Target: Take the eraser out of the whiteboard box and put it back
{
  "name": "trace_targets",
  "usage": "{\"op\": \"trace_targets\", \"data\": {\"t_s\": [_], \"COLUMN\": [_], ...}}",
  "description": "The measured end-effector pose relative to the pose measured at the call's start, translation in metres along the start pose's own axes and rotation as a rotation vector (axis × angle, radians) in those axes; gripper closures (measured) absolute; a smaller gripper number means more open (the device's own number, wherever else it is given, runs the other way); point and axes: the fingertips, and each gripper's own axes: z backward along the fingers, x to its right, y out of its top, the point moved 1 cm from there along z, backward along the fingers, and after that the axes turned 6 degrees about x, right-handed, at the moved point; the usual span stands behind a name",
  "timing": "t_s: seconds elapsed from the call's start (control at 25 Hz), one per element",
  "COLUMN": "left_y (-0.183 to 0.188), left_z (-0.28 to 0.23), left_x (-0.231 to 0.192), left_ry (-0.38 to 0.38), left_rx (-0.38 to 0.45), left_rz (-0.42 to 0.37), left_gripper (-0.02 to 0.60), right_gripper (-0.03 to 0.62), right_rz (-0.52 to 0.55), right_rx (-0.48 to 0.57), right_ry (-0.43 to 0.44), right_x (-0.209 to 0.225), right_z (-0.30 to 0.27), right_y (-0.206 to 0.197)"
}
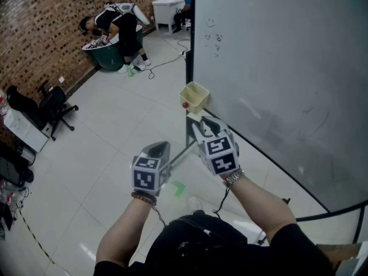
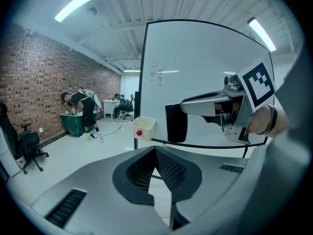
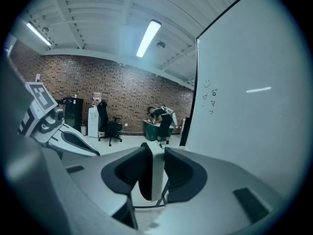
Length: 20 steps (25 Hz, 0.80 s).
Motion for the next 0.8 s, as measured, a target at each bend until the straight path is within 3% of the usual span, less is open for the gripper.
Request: {"op": "trace_targets", "data": {"t_s": [0.8], "left_y": [-0.012], "left_z": [0.034], "left_x": [0.058], "left_ry": [-0.062], "left_rx": [0.002], "left_rz": [-0.047], "left_gripper": [0.581], "right_gripper": [0.445], "right_rz": [-0.036], "right_rx": [-0.006], "right_ry": [-0.021], "right_x": [-0.011], "right_z": [0.077], "right_y": [-0.009]}}
